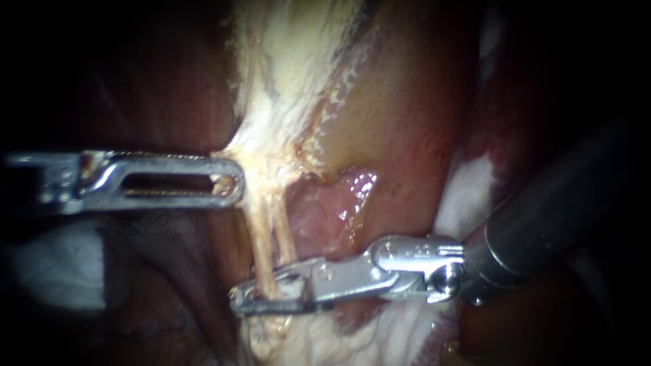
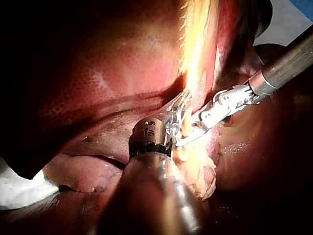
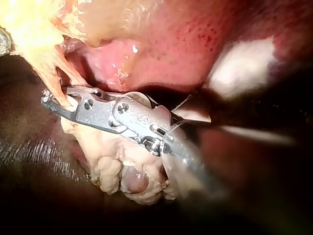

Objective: Clipping first clip left tube

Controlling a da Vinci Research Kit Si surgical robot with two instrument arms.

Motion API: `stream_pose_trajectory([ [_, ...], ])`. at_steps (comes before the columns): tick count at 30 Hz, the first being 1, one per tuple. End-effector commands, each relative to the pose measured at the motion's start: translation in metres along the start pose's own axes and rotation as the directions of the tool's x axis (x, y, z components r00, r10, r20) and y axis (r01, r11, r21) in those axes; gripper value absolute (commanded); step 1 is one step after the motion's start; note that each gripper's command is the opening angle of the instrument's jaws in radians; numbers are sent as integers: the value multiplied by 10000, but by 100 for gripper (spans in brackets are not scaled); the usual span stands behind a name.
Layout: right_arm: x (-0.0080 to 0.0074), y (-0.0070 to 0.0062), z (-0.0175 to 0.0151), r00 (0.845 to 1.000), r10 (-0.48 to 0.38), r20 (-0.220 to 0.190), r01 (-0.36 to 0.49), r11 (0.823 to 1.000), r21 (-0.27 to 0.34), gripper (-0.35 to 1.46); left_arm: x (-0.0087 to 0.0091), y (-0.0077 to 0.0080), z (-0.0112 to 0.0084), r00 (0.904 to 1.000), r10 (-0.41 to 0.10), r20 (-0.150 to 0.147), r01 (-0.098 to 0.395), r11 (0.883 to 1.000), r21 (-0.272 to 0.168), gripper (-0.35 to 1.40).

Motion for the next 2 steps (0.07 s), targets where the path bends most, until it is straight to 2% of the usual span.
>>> stream_pose_trajectory([
  [1,1,0,0,10000,63,-5,-63,10000,-1,-35,0,0,0,10000,2,-4,-2,10000,4,-35],
  [2,1,0,0,10000,62,-5,-62,10000,1,-35,0,0,0,10000,2,-5,-2,10000,4,-35],
])
